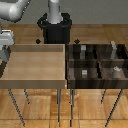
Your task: Place the milk carton into the appropriate compartment.
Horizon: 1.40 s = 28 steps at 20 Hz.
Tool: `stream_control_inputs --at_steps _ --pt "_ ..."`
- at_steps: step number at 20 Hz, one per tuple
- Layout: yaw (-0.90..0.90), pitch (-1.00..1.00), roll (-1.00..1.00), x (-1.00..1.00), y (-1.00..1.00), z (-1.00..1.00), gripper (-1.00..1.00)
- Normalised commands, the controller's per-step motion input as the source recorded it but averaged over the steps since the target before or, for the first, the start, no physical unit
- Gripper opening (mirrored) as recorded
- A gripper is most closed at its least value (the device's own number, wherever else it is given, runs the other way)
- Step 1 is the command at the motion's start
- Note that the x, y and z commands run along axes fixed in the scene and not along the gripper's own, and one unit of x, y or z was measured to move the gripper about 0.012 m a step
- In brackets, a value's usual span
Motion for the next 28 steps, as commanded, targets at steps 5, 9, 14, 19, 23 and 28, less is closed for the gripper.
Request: stream_control_inputs --at_steps 5,9,14,19,23,28 --pt "0.0 0.0 0.0 0.0 1.0 0.0 -1.0" --pt "0.0 0.0 0.0 0.0 1.0 0.0 -1.0" --pt "0.0 0.0 0.0 0.0 1.0 0.0 -1.0" --pt "0.0 0.0 0.0 0.0 1.0 0.0 -1.0" --pt "0.0 0.0 0.0 0.0 1.0 0.0 -1.0" --pt "0.0 0.0 0.0 0.0 1.0 0.0 -1.0"
